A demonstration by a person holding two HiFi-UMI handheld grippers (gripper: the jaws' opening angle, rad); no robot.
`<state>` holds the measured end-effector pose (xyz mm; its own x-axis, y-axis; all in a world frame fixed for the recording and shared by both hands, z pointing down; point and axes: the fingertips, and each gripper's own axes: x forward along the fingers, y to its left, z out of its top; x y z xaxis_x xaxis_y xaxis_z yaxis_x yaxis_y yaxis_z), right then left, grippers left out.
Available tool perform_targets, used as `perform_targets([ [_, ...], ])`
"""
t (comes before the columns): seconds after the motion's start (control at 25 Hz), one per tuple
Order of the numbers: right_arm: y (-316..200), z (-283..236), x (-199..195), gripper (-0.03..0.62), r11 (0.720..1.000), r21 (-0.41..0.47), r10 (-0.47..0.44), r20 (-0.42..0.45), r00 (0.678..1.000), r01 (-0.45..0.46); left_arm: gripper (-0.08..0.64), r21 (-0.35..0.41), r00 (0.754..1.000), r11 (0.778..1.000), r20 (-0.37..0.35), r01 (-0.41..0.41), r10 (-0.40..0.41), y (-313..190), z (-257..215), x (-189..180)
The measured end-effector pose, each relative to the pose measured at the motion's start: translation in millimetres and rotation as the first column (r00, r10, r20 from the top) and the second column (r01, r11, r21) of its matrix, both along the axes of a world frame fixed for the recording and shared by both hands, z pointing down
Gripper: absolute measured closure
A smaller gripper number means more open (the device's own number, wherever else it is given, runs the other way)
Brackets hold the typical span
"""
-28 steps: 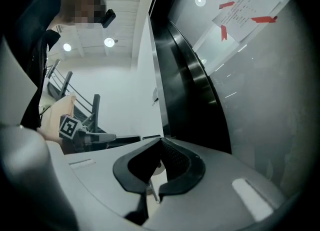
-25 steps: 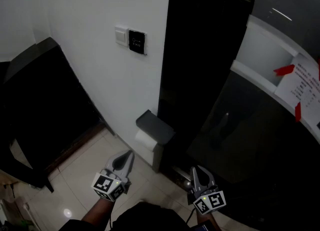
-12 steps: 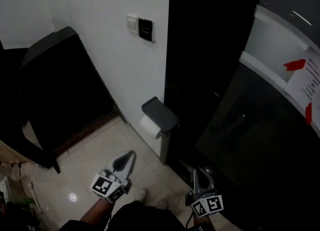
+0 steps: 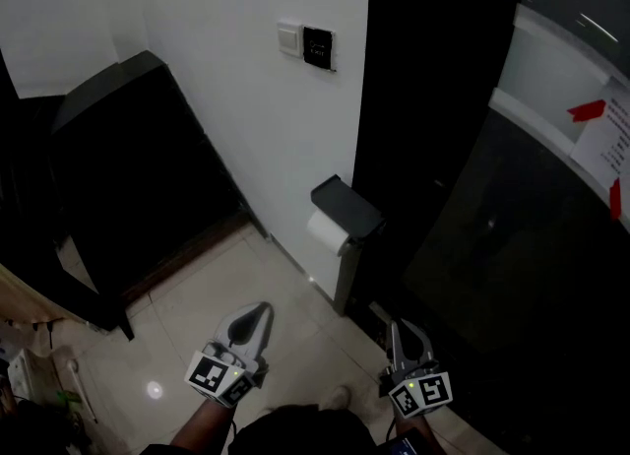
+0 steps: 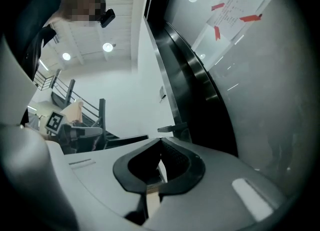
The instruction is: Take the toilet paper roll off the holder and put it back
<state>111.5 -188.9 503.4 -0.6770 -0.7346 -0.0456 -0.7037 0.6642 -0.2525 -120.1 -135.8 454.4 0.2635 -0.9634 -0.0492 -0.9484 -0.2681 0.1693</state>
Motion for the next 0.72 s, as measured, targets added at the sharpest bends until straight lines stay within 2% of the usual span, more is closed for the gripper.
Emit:
perform_targets([
  [0.08, 13.1, -6.1, -17.0, 0.578, 1.000, 0.009, 0.016, -0.020, 1.000, -0.016, 0.558, 0.024, 1.000, 0.999, -0.007, -0.021, 0.022, 17.4, -6.3, -12.6],
  [0.2, 49.5, -16.2, -63.7, 0.578, 0.999, 0.038, -0.013, -0.045, 0.999, 0.015, 0.558, 0.037, 0.999, 0.999, -0.017, -0.026, 0.026, 51.0, -8.7, -42.7],
  [0.36, 106.7, -19.1, -117.8, 0.578, 0.997, 0.051, -0.049, -0.062, 0.997, 0.052, 0.558, 0.026, 0.999, 0.998, 0.023, -0.050, 0.049, 94.8, -1.3, -82.9],
  [0.52, 150.3, -15.7, -139.5, 0.578, 0.999, 0.036, 0.005, -0.061, 0.998, -0.003, 0.558, 0.018, 0.996, 0.996, 0.033, -0.082, 0.081, 126.2, 5.5, -112.5],
  [0.72, 190.4, -22.1, -139.6, 0.578, 0.996, 0.041, 0.082, -0.082, 0.993, -0.079, 0.558, 0.018, 0.989, 0.989, 0.014, -0.146, 0.146, 151.1, 1.9, -125.1],
])
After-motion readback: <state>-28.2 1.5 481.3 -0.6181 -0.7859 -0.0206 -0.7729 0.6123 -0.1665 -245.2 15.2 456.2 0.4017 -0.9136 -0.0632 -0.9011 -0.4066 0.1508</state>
